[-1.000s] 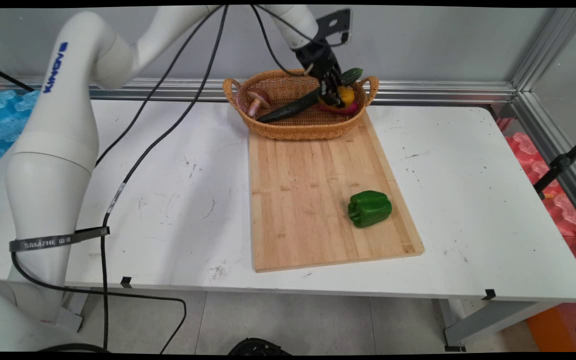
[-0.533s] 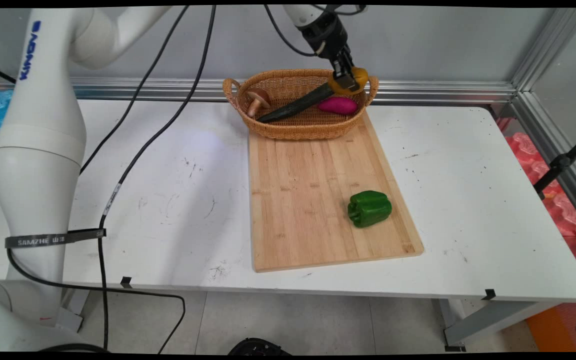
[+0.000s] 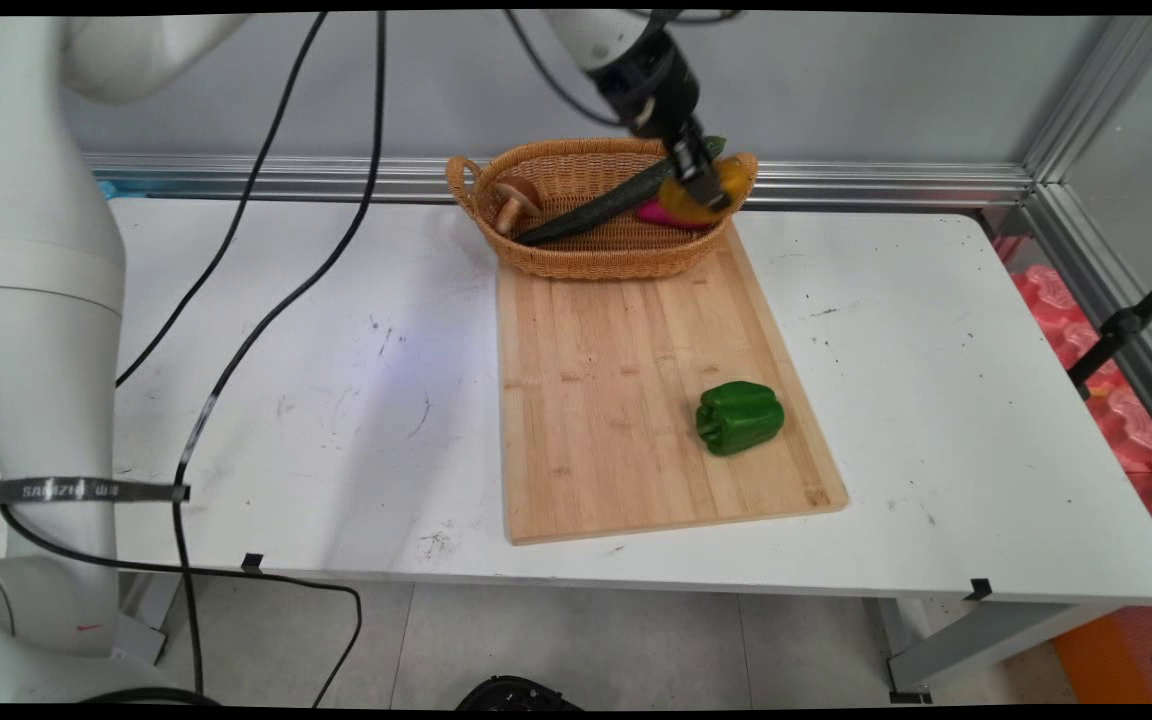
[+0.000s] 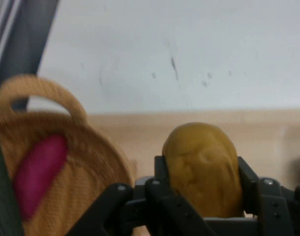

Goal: Place the picked object on the cutting board

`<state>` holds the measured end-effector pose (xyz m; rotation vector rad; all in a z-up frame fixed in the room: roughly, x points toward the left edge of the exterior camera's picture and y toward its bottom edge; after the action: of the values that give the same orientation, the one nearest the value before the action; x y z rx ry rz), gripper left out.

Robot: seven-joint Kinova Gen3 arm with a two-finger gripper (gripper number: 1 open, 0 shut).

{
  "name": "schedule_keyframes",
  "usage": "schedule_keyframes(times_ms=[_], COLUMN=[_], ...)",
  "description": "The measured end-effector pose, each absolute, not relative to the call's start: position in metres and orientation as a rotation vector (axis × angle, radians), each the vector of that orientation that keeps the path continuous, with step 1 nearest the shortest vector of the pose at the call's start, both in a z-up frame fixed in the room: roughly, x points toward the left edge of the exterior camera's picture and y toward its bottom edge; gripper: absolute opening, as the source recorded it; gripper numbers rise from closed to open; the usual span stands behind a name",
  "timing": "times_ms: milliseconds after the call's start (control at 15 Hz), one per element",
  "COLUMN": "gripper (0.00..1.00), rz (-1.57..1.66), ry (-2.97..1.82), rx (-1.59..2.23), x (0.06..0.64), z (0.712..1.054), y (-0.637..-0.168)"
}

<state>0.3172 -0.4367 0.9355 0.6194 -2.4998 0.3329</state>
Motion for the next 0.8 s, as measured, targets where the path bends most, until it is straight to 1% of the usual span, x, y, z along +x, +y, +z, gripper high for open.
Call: schedule_keyframes(times_ms=[400,800], gripper=[0.0,0.0], rz=[0.294,0.258], ry=[-2.547,-2.554], rx=[0.697,0.766], x=[0.32,0.324], z=[0.912,0.89], y=[-0.366,-0.311])
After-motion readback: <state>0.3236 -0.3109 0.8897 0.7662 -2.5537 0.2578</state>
